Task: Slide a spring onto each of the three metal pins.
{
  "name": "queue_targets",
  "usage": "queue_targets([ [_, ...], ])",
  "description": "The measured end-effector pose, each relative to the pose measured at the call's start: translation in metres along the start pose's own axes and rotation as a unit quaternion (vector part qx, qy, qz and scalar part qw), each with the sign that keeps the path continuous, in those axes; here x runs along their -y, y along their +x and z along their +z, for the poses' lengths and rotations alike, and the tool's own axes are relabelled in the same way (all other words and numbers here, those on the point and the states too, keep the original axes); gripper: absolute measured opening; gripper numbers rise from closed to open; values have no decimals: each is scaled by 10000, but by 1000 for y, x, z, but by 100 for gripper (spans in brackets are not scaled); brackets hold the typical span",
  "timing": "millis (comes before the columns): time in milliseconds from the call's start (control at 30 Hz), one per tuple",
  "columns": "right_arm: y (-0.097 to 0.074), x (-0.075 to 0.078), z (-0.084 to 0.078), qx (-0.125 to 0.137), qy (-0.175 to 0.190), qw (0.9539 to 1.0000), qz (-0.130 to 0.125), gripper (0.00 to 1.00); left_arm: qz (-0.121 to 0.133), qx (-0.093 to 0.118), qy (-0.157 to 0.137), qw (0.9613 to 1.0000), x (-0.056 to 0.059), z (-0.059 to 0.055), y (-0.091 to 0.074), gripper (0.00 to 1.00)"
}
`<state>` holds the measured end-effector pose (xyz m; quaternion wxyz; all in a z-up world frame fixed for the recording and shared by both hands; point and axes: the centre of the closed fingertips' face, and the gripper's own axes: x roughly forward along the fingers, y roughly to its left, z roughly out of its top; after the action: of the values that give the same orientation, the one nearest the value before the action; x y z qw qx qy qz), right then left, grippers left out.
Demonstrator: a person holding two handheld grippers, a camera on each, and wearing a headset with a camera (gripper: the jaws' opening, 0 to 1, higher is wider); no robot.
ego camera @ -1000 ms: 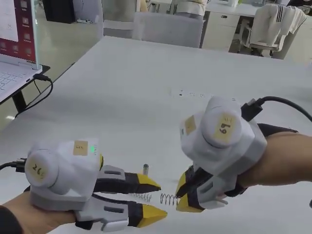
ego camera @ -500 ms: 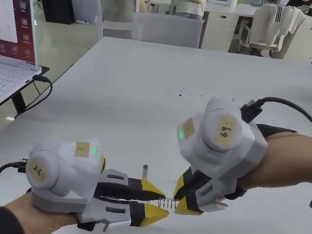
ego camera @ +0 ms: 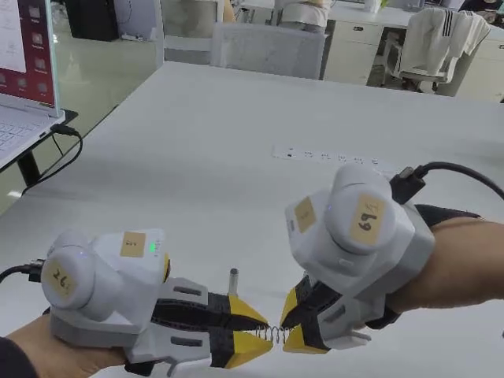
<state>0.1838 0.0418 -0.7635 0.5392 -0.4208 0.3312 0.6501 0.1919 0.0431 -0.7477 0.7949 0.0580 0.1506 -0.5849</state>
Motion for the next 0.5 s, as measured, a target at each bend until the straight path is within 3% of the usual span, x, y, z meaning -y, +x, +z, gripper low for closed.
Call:
queue_targets([
  [500, 6, -2, -4, 3, 95, 9999, 90, 9, -97, 72, -82, 9999, 3, 4, -1, 2],
])
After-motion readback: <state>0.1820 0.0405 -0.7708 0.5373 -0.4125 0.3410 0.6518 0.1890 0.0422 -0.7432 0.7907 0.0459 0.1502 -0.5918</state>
